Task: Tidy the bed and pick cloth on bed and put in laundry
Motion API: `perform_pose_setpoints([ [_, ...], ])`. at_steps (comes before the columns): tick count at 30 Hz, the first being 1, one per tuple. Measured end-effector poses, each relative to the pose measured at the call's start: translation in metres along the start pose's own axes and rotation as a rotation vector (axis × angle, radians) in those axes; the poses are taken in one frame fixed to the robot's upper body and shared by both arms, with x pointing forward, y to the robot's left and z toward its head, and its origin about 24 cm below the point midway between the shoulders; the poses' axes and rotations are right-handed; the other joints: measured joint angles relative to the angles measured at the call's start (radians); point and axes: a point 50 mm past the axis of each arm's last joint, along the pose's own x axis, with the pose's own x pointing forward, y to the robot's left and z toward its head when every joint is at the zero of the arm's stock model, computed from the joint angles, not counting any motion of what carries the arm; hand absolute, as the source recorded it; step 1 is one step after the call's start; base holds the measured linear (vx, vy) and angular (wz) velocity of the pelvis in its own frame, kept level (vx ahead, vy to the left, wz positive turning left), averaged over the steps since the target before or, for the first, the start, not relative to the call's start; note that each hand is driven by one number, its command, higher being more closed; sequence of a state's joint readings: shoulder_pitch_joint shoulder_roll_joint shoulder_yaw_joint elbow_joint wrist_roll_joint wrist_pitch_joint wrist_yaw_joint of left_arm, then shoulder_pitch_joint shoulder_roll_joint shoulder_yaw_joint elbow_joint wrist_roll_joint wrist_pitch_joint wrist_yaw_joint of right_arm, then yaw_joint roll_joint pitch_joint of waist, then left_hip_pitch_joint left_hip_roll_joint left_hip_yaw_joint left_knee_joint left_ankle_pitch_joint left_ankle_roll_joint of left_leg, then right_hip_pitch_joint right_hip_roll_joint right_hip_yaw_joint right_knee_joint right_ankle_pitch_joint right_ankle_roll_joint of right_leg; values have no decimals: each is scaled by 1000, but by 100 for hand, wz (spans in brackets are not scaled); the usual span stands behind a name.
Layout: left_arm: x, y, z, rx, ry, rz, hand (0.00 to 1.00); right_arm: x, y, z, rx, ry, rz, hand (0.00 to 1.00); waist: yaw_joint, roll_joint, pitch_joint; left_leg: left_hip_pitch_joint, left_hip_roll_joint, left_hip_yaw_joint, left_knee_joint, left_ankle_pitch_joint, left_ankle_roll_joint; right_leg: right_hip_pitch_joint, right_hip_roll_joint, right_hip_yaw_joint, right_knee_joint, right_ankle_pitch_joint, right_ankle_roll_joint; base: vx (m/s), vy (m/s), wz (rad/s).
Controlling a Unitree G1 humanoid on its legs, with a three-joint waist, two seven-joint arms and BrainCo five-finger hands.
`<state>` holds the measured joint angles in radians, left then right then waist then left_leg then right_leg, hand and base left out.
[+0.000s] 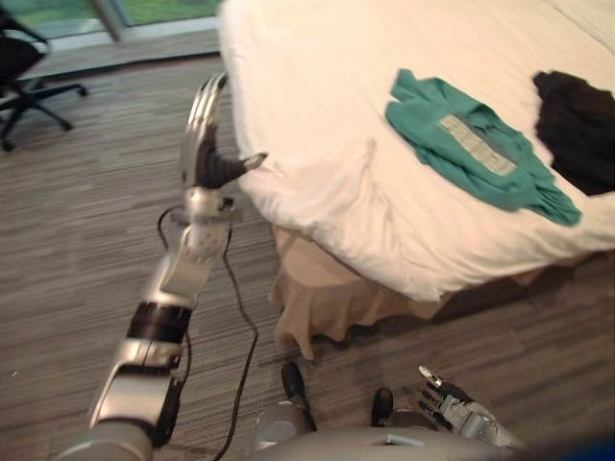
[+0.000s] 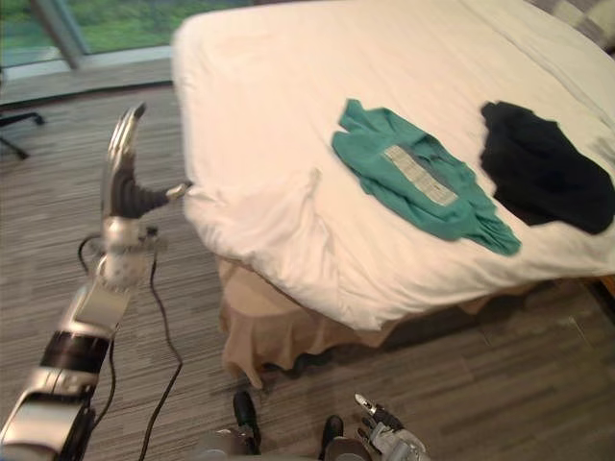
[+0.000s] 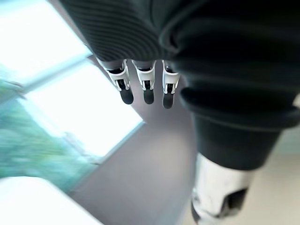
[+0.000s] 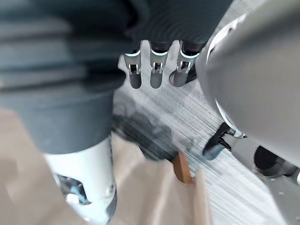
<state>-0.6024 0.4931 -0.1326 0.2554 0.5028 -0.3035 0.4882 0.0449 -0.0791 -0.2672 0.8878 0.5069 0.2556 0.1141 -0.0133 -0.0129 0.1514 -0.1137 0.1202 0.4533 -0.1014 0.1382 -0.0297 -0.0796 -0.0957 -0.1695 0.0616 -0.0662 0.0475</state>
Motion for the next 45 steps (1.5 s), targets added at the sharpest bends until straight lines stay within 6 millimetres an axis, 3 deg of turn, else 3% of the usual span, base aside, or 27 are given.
perform_pose_setpoints([
  [4, 44, -6, 29, 72, -94, 36, 0, 0, 8, 11, 5, -60, 33, 0, -19, 13, 49, -54, 19, 34, -3, 7, -5, -87, 14, 28, 27, 13, -7, -86, 5, -25],
  [12, 88, -7, 30, 287, 55, 5, 0, 0, 29, 39, 12, -209, 109, 0, -39, 15, 154, -137, 21, 92, -3, 21, -5, -229, 10, 70, 86, 26, -9, -34, 18, -19],
  [16, 95, -6, 9, 397, 270, -65, 0, -3, 51, 68, 92, -328, 202, 0, -53, 17, 209, -185, 6, 105, 3, 45, 14, -307, -10, 77, 140, 14, 0, 39, 40, -3],
  [17, 91, -10, 0, 406, 356, -83, 100, -5, 59, 78, 104, -366, 232, 0, -50, 13, 234, -190, 0, 116, 3, 45, 13, -331, -15, 95, 164, 5, 2, 36, 29, -8],
  [23, 91, -6, -2, 373, 433, -39, 100, -13, 88, 112, 134, -477, 344, 0, -52, 16, 293, -253, -5, 124, 3, 51, 10, -418, -20, 110, 198, 2, 1, 33, 7, -5],
  [29, 92, -3, -5, 349, 482, -92, 100, -14, 91, 117, 154, -487, 339, 0, -58, 17, 293, -239, -22, 134, 2, 41, -4, -422, -39, 119, 228, -21, 10, 50, 9, 0],
  [38, 79, -25, -11, 173, 461, -225, 100, -12, 89, 115, 129, -477, 288, 0, -61, 25, 288, -180, -62, 139, 2, 25, -24, -360, -85, 116, 234, -38, 35, 84, 17, 7],
  [45, 50, -36, -2, -33, 304, -322, 100, -7, 74, 92, 75, -413, 191, 0, -43, 50, 273, -116, -77, 103, 2, 26, -23, -260, -112, 46, 233, -59, 39, 96, -6, 23],
])
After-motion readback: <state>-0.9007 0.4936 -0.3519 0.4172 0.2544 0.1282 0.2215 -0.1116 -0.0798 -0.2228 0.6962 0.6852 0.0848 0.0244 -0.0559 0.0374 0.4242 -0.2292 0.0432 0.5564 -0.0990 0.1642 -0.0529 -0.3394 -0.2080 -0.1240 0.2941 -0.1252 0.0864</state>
